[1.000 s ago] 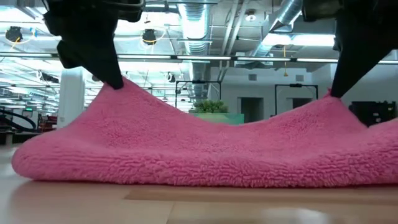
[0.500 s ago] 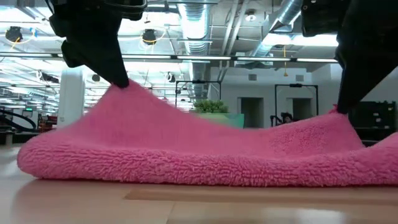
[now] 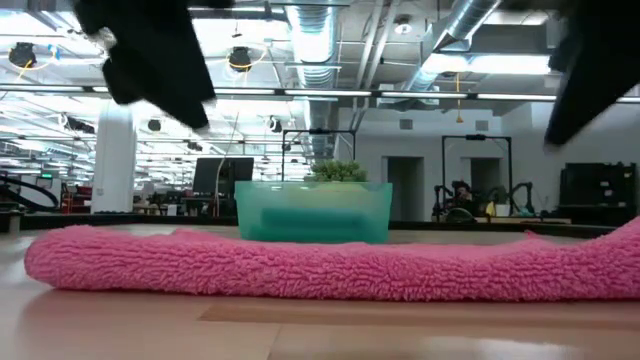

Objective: Fold microfiber towels
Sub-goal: Fold the pink micro fiber cloth

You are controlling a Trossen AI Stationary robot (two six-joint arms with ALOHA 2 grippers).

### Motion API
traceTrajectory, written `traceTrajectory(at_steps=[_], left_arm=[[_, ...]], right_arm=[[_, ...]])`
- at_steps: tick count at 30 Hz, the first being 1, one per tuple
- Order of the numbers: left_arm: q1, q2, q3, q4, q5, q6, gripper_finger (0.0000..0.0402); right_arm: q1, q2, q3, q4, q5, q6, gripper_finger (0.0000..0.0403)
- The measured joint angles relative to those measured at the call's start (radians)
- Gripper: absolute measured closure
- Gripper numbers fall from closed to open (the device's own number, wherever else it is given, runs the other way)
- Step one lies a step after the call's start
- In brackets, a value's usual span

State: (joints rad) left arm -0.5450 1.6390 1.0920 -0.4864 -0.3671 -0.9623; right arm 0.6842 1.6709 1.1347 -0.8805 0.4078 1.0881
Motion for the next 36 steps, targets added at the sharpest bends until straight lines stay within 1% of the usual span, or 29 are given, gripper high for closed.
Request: traceTrajectory(at_steps=[2,3,6,8,10,15,19,23,24,28,32,34,36], left_arm=[[-0.047,-0.001,0.000,0.062,0.009,0.048,0.0243],[-0.073,-0.001,0.000,0.078,-0.011,0.067,0.0246],[-0.142,-0.001,0.000,0.097,-0.161,0.081,0.0259],[-0.167,-0.001,0.000,0.097,-0.257,0.070,0.0268],[-0.170,-0.002,-0.021,0.146,-0.284,0.069,0.0278],[-0.156,-0.002,-0.134,0.373,-0.216,0.099,0.0303],[-0.146,-0.002,-0.199,0.441,-0.232,0.067,0.0322],[-0.134,-0.002,-0.242,0.465,-0.208,0.033,0.0339],[-0.132,-0.002,-0.249,0.468,-0.204,0.028,0.0343],[-0.129,-0.002,-0.258,0.500,-0.189,0.025,0.0354],[-0.131,-0.002,-0.245,0.508,-0.178,0.070,0.0355],[-0.137,-0.008,-0.236,0.509,-0.142,0.120,0.0353],[-0.146,-0.010,-0.222,0.540,-0.065,0.222,0.0347]], right_arm=[[0.073,-0.022,0.000,0.081,0.083,-0.034,0.0292],[0.114,-0.024,0.002,0.115,0.132,-0.042,0.0289],[0.210,-0.010,0.002,0.137,0.233,0.000,0.0285],[0.236,0.023,0.002,0.135,0.254,0.055,0.0287],[0.251,0.066,0.000,0.156,0.255,0.068,0.0292],[0.252,0.171,0.000,0.264,0.239,0.069,0.0303],[0.251,0.240,0.000,0.271,0.221,0.119,0.0305],[0.250,0.280,0.000,0.292,0.160,0.122,0.0305],[0.249,0.282,0.000,0.305,0.144,0.120,0.0305],[0.251,0.278,0.000,0.301,0.142,0.117,0.0305],[0.251,0.234,0.000,0.275,0.148,0.107,0.0305],[0.258,0.202,0.000,0.272,0.181,0.085,0.0305],[0.272,0.167,0.001,0.293,0.233,0.040,0.0305]])
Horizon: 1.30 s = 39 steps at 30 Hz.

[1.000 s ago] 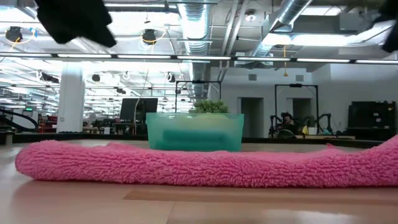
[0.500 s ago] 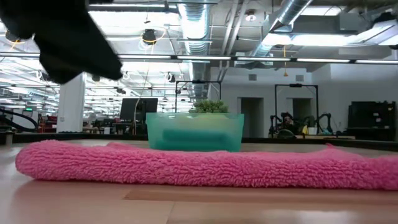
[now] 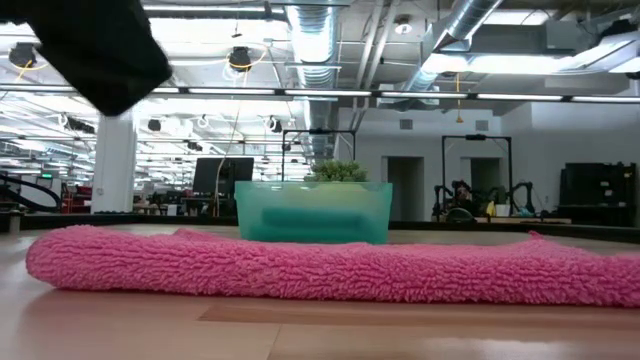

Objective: Fold microfiber towels
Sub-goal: Fold the pink micro fiber cloth

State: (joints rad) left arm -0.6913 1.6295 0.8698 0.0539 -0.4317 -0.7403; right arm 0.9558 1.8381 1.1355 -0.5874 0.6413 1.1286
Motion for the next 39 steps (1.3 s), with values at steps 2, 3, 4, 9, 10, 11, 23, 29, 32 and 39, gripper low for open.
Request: traceTrajectory(at_steps=[2,3,4,9,10,11,23,29,32,39], left_arm=[[-0.015,0.000,0.009,0.032,0.077,0.113,0.0335],[-0.022,0.005,0.016,0.032,0.104,0.157,0.0327],[-0.031,0.012,0.022,0.029,0.114,0.196,0.0318],[-0.058,0.066,0.025,0.011,0.054,0.296,0.0264],[-0.061,0.080,0.025,0.017,0.039,0.302,0.0255],[-0.061,0.099,0.025,0.036,0.037,0.308,0.0246],[-0.063,0.158,0.025,0.050,0.028,0.340,0.0207],[-0.075,0.188,0.026,0.030,0.061,0.388,0.0207],[-0.073,0.197,0.025,-0.019,0.007,0.346,0.0207],[-0.057,0.222,0.026,-0.013,0.019,0.314,0.0207]], right_arm=[[0.015,-0.022,0.000,0.021,0.038,-0.066,0.0305],[0.020,-0.024,0.001,0.034,0.041,-0.100,0.0305],[0.023,-0.023,0.001,0.041,0.039,-0.132,0.0305],[0.024,0.014,0.000,0.045,0.013,-0.187,0.0296],[0.023,0.020,-0.001,0.045,0.011,-0.186,0.0293],[0.024,0.028,-0.001,0.052,0.014,-0.187,0.0290],[0.010,0.148,0.000,0.049,-0.020,-0.194,0.0216],[0.011,0.168,0.003,0.046,-0.025,-0.160,0.0190],[0.013,0.170,0.003,0.046,-0.021,-0.157,0.0190],[0.018,0.172,0.002,0.052,-0.036,-0.130,0.0206]])
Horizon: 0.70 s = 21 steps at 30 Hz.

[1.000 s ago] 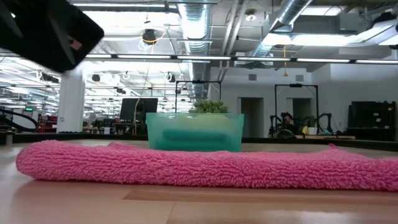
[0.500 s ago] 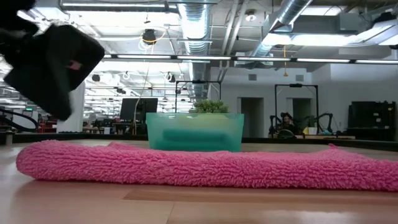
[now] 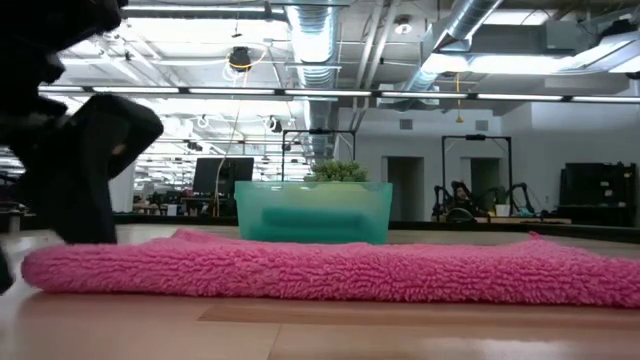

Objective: Fold microfiber towels
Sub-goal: Fold the pink micro fiber cloth

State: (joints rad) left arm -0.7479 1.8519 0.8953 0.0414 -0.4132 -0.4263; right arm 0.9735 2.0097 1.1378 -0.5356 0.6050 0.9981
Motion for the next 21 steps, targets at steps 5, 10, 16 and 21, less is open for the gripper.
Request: traceTrajectory(at_steps=[5,10,16,21], left_arm=[[-0.004,0.039,0.002,0.047,0.047,-0.015,0.0207],[-0.005,0.045,0.025,0.013,0.008,-0.041,0.0212],[-0.001,0.046,0.078,-0.092,0.052,-0.055,0.0261],[-0.001,0.047,0.160,-0.256,0.084,-0.163,0.0319]], right_arm=[[-0.001,0.001,0.000,0.003,-0.012,0.000,0.0223],[-0.001,0.001,0.000,0.002,-0.043,0.022,0.0260],[0.000,-0.002,0.020,-0.007,-0.062,0.019,0.0322],[0.000,-0.040,0.025,-0.038,-0.105,0.014,0.0365]])
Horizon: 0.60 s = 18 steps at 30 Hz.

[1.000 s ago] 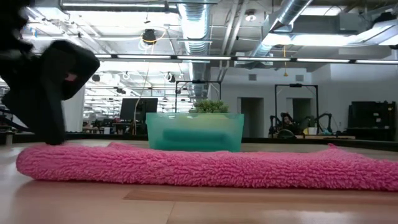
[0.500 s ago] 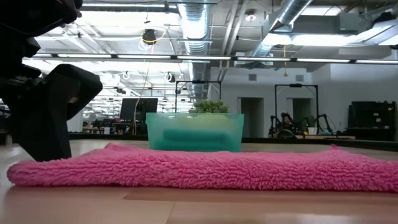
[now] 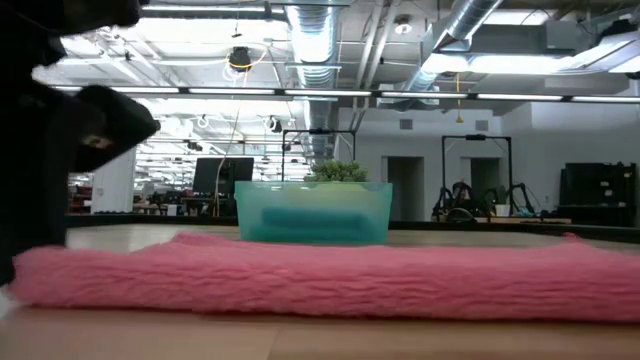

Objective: Fold microfiber towels
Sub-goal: Fold the pink micro fiber cloth

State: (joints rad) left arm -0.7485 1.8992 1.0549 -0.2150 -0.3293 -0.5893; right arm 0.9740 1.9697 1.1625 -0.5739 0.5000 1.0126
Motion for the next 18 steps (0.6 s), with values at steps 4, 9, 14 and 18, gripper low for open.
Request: traceTrajectory(at_steps=[4,9,14,18], left_arm=[[-0.001,0.000,0.065,-0.079,0.004,-0.008,0.0368],[-0.001,0.000,0.135,-0.132,-0.030,-0.004,0.0397],[-0.001,0.000,0.157,-0.159,-0.073,0.003,0.0399],[-0.003,0.000,0.151,-0.128,-0.107,0.005,0.0396]], right_arm=[[0.002,-0.051,0.000,-0.049,-0.007,0.000,0.0394],[-0.001,-0.122,0.001,-0.111,0.003,0.000,0.0383],[-0.001,-0.149,-0.007,-0.127,0.005,0.000,0.0385],[-0.001,-0.147,-0.009,-0.124,0.002,0.000,0.0390]])
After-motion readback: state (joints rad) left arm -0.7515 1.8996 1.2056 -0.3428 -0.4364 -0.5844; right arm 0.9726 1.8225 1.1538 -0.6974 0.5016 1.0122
